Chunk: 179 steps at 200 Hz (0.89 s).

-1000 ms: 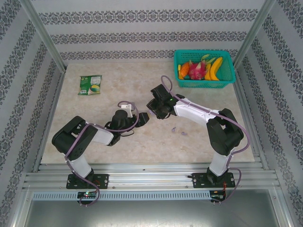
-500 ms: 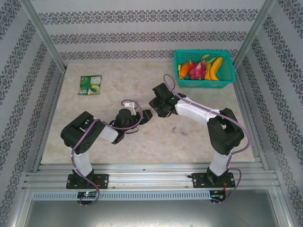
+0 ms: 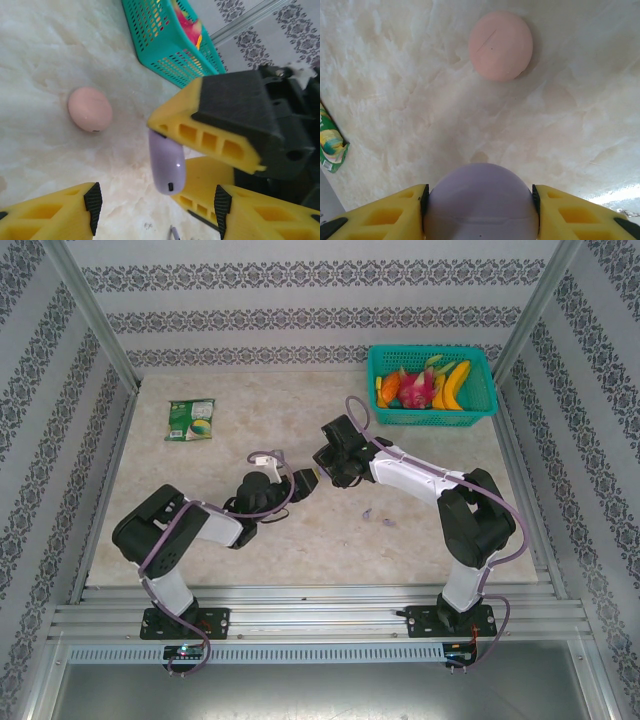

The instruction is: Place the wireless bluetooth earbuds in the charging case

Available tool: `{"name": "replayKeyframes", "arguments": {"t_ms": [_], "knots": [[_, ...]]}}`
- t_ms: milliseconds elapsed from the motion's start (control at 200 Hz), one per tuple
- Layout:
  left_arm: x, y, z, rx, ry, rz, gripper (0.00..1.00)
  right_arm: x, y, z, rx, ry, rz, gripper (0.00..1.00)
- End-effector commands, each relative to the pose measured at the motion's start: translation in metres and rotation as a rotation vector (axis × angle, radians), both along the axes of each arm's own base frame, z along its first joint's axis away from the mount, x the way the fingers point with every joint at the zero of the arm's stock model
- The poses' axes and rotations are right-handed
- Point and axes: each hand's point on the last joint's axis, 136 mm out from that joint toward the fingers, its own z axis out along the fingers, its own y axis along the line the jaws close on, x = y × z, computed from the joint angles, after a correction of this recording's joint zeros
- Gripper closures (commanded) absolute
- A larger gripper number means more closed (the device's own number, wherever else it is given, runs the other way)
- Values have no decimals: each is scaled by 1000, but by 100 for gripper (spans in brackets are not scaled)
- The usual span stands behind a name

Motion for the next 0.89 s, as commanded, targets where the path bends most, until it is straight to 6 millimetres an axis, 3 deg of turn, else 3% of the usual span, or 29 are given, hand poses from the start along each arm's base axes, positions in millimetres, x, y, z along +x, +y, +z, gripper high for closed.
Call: {"name": "replayKeyframes", "arguments": {"t_ms": [0, 550, 889], "knots": [[-5, -2, 3, 19, -16, -4, 37, 0, 1, -3, 6, 9, -10, 54], [6, -13, 2, -10, -17, -19, 38, -3, 33, 8, 63, 0, 44, 54], [12, -16, 5, -31, -27, -11, 53, -7, 37, 12, 70, -7, 56, 54]]}}
